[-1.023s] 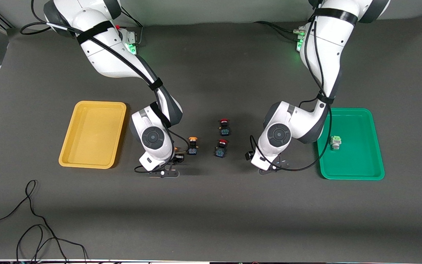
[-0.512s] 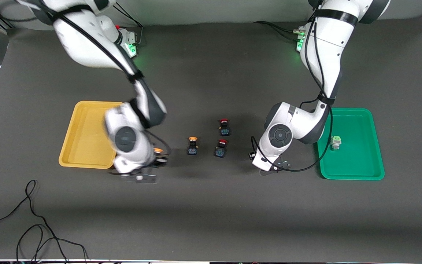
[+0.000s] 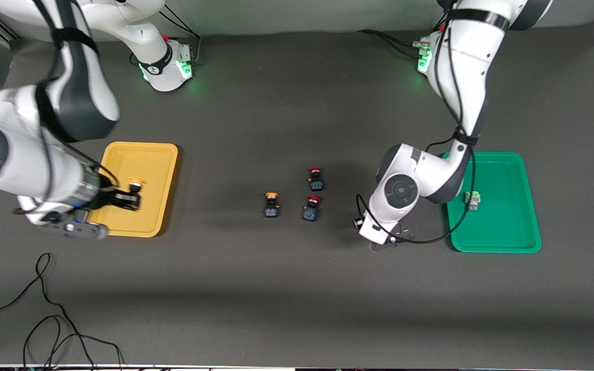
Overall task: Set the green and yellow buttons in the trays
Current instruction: 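Place the yellow button in the yellow tray while the left places orange, then reach the right gripper to the second yellow-ringed button and grasp it, then carry the button with the right gripper into the yellow tray and release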
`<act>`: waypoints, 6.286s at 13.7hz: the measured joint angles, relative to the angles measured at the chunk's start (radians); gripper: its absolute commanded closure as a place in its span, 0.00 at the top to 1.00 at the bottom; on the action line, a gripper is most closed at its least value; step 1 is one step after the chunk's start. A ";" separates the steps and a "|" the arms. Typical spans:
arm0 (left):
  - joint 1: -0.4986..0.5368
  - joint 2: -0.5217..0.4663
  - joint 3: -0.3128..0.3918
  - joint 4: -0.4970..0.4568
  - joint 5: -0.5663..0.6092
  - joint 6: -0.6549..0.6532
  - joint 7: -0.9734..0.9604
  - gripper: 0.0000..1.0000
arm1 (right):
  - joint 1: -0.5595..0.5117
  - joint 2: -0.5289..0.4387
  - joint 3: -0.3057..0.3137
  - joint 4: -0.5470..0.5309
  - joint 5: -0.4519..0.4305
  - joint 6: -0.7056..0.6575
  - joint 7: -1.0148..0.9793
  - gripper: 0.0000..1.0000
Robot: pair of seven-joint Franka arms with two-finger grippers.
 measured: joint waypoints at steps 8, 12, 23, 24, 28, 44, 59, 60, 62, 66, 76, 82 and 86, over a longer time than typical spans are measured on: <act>0.219 -0.316 0.008 0.042 -0.051 -0.510 0.330 0.09 | -0.001 -0.029 -0.103 -0.359 0.004 0.386 -0.174 0.00; 0.415 -0.336 0.016 0.008 -0.014 -0.575 0.657 0.06 | 0.003 -0.030 -0.102 -0.557 0.004 0.614 -0.192 0.00; 0.614 -0.230 0.018 -0.390 0.080 -0.031 0.999 0.29 | 0.003 0.073 -0.105 -0.640 0.004 0.735 -0.311 0.00; 0.617 -0.216 0.018 -0.398 0.082 -0.011 1.002 0.68 | 0.003 0.083 -0.106 -0.642 0.004 0.743 -0.314 0.00; 0.618 -0.210 0.016 -0.397 0.084 -0.001 1.008 1.00 | 0.003 0.090 -0.112 -0.643 0.004 0.748 -0.316 1.00; 0.578 -0.568 -0.026 0.016 0.043 -0.727 0.917 1.00 | 0.327 0.123 -0.115 -0.188 0.148 0.381 0.151 0.98; 0.460 -0.630 -0.054 0.017 0.009 -0.749 0.707 1.00 | 0.565 0.528 -0.112 -0.041 0.322 0.630 0.387 0.00; 0.461 -0.630 -0.054 0.017 0.009 -0.749 0.707 1.00 | 0.565 0.528 -0.113 -0.041 0.322 0.630 0.390 0.00; 0.461 -0.630 -0.054 0.017 0.009 -0.749 0.708 1.00 | 0.565 0.528 -0.116 -0.039 0.321 0.631 0.390 0.00; 0.457 -0.630 -0.055 0.019 0.009 -0.749 0.709 1.00 | 0.567 0.513 -0.137 -0.019 0.321 0.635 0.390 0.00; 0.427 -0.630 -0.028 0.030 0.048 -0.749 0.710 1.00 | 0.551 0.253 -0.603 -0.070 0.320 0.120 -0.243 0.00; 0.424 -0.630 -0.029 0.031 0.053 -0.749 0.710 1.00 | 0.354 0.258 -0.677 -0.272 0.346 0.241 -0.667 0.00; 0.421 -0.630 -0.029 0.032 0.053 -0.748 0.710 1.00 | 0.334 0.298 -0.658 -0.412 0.439 0.451 -0.767 0.00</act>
